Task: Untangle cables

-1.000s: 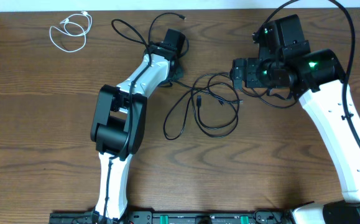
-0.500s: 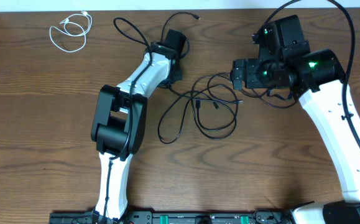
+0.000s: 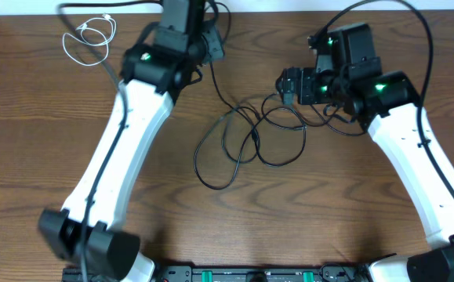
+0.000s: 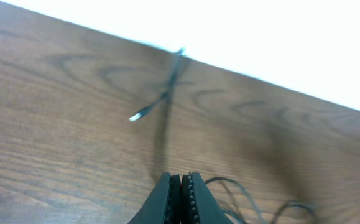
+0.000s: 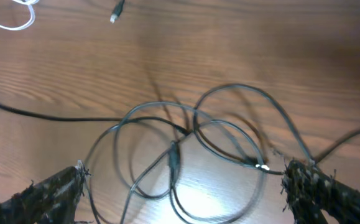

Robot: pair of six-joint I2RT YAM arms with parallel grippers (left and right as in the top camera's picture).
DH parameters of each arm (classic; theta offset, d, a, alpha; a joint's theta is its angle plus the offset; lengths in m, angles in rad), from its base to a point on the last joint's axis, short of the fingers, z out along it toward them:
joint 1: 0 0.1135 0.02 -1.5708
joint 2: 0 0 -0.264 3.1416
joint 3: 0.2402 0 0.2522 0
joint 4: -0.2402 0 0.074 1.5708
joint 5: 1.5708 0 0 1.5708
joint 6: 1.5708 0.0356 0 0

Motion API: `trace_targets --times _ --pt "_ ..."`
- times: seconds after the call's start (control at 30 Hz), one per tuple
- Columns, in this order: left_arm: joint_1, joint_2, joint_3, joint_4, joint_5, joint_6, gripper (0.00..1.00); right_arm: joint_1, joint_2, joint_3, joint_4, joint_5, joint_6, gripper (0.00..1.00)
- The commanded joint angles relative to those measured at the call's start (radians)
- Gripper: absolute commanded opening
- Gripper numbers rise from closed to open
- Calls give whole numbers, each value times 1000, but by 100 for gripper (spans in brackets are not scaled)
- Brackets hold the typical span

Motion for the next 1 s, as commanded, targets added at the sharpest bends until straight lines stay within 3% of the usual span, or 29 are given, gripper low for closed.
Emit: trace_targets --times 0.0,0.17,0.3,0.47,0.57,0.67,0.83,0.97 --pt "3 -27 -4 2 64 14 7 5 8 -67 63 -80 43 99" --pt "3 -104 -4 63 198 14 7 5 8 -152 189 -108 43 99" --pt "4 -129 -4 61 127 14 8 5 9 -188 221 -107 44 99" --pt "3 -93 -8 -83 -44 14 31 4 9 -193 203 -107 51 99" --pt "3 -34 -8 -127 -121 14 58 4 9 -193 202 -107 56 99" --pt "3 53 -8 -134 -187 14 73 5 9 -193 201 -107 59 99" --pt "5 220 -8 -103 -291 2 80 5 9 -193 177 -107 58 99" --pt "16 335 -8 -63 -342 -74 88 5 9 -193 156 -107 58 99"
